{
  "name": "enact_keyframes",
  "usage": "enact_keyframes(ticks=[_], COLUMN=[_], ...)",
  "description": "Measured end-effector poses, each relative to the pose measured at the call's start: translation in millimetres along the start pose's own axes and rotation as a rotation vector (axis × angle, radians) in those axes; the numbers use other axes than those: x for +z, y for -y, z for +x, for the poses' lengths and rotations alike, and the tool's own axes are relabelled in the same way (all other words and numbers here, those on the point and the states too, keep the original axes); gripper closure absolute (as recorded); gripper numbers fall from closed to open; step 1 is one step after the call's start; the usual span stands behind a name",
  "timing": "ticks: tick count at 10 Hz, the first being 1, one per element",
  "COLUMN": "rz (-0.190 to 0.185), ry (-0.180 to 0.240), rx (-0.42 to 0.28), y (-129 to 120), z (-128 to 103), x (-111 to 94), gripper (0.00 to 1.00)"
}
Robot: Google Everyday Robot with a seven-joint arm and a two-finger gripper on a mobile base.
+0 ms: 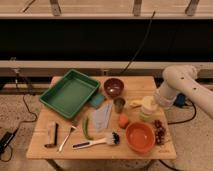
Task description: Stack cups into tray
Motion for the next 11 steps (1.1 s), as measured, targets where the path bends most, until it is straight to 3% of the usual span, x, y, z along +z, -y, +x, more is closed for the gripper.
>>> enact_keyframes(ticks=[5,11], rz=[-0.009,0.013], ry=[0.007,0.009], rx=[-0.006,0.009], y=[0,5], z=[-3,-2], x=[10,13], gripper=[0.23,0.20])
